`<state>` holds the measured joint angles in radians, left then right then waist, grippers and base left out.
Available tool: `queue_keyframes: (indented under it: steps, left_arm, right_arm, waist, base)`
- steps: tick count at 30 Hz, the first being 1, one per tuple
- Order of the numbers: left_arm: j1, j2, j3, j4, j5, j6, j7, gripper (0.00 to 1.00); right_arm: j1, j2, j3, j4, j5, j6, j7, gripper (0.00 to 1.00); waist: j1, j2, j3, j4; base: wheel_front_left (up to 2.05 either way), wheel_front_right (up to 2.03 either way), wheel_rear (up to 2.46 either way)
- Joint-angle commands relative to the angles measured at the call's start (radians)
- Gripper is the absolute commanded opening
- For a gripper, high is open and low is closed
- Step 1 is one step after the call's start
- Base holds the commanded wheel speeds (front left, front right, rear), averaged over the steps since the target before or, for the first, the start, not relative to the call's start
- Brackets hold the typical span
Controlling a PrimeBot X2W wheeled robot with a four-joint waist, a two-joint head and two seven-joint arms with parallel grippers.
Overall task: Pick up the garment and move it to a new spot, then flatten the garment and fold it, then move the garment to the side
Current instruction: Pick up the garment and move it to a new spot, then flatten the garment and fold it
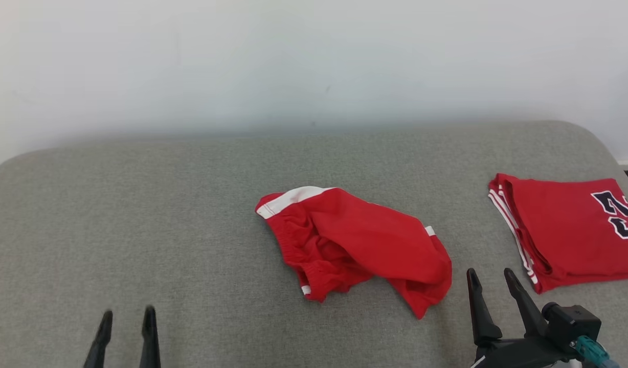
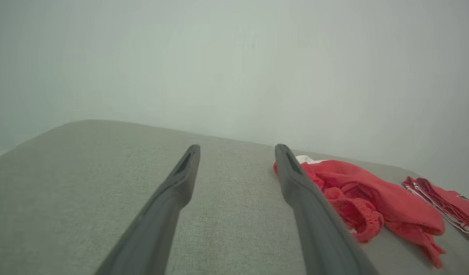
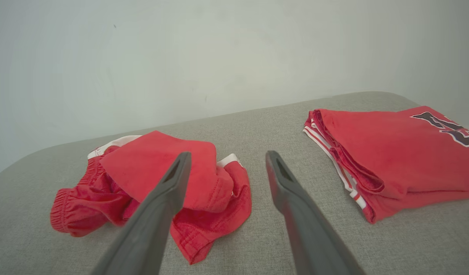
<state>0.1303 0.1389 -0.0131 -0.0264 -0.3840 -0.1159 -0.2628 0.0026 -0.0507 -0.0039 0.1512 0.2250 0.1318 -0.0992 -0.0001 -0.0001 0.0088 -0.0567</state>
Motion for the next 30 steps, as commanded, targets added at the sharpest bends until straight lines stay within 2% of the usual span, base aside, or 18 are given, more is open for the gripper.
queue_keyframes:
  steps: [1, 14, 24, 30]
  left_arm:
    - [0.028, 0.007, 0.003, 0.015, 0.006, -0.008, -0.003, 1.00]
    - [0.060, 0.042, -0.004, 0.124, 0.046, -0.005, 0.001, 1.00]
    - [0.024, 0.048, -0.029, 0.081, 0.065, 0.034, 0.084, 1.00]
    - [0.024, 0.043, -0.042, 0.055, 0.056, 0.038, 0.100, 1.00]
  right_arm:
    - [0.006, 0.001, -0.004, 0.006, -0.012, -0.002, -0.007, 1.00]
    - [0.041, 0.000, -0.016, 0.035, -0.057, -0.002, 0.058, 1.00]
    - [0.066, 0.000, -0.020, -0.020, -0.081, -0.002, 0.116, 1.00]
    - [0.075, 0.000, -0.018, -0.039, -0.074, -0.002, 0.128, 1.00]
  waist:
    - [0.0001, 0.0001, -0.012, 0.013]
    - [0.0001, 0.0001, -0.044, 0.036]
    - [0.0001, 0.0001, -0.053, 0.031]
    - [0.0001, 0.0001, -0.049, 0.019]
  base:
    - [0.00, 0.00, 0.00]
    - [0.00, 0.00, 0.00]
    - [0.00, 0.00, 0.00]
    - [0.00, 0.00, 0.00]
